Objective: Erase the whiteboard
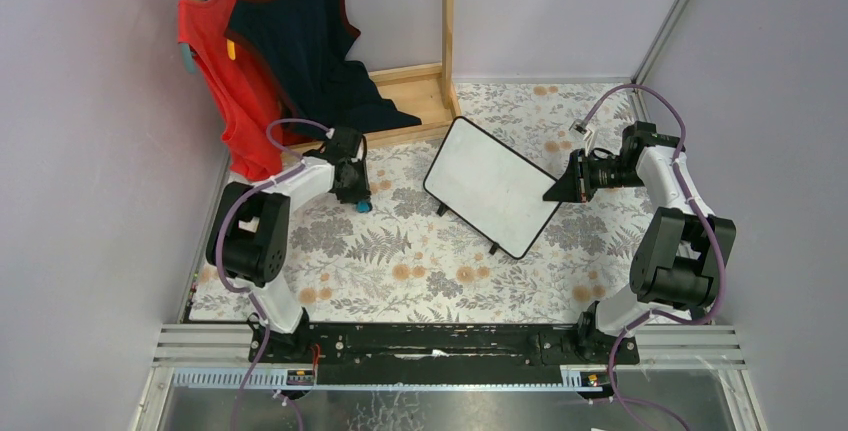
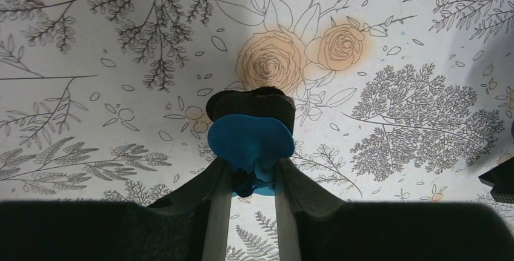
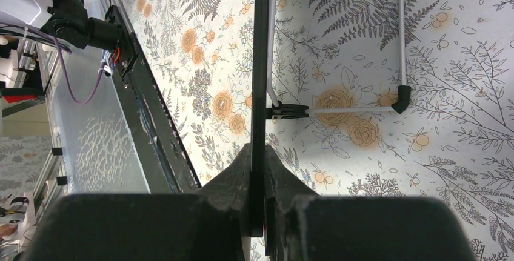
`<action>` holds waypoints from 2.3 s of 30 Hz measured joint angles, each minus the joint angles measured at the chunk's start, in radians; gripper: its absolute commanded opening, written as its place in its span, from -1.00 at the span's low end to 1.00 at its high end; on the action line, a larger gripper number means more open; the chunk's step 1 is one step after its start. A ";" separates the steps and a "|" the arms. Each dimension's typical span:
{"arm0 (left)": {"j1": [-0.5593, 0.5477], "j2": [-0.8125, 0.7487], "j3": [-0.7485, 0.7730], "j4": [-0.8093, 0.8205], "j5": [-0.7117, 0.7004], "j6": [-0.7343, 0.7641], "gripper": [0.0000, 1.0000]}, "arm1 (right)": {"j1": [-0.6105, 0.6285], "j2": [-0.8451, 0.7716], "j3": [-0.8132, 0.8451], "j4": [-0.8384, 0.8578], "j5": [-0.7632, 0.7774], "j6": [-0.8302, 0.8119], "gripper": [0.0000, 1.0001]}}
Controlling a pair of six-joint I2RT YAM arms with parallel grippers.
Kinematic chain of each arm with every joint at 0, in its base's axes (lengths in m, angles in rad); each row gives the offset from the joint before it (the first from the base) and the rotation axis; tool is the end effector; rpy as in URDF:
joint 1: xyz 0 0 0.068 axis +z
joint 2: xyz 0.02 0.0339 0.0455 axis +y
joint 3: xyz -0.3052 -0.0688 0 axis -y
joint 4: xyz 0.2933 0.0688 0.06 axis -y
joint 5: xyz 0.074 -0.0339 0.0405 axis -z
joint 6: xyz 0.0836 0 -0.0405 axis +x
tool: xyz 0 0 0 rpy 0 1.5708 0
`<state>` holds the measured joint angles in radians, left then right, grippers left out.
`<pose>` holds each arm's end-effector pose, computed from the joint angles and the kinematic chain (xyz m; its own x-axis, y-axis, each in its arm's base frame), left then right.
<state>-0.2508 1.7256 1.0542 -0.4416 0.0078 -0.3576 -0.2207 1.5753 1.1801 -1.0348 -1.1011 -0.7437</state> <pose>0.3909 -0.1008 0.1382 -0.9020 -0.1302 -0.4116 -0.0686 0.9845 -0.1613 0.3392 0.0003 0.2504 -0.6954 -0.1580 -0.7010 -0.6710 0.4919 0.5548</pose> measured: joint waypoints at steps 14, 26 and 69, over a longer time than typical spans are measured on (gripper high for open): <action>0.000 0.069 0.071 -0.039 0.054 0.024 -0.69 | 0.000 0.000 0.000 -0.001 -0.001 -0.004 -1.00; 0.000 0.111 0.140 -0.095 0.068 0.046 -0.64 | 0.000 0.000 0.000 -0.003 -0.001 -0.006 -1.00; 0.000 -0.001 0.161 -0.149 0.014 0.074 1.00 | 0.006 0.007 0.000 -0.030 -0.011 -0.011 -0.08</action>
<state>-0.2504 1.7248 1.2148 -0.5907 0.0216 -0.2836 -0.2142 1.5822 1.1801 -1.0649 -1.1118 -0.7551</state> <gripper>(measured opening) 0.998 0.325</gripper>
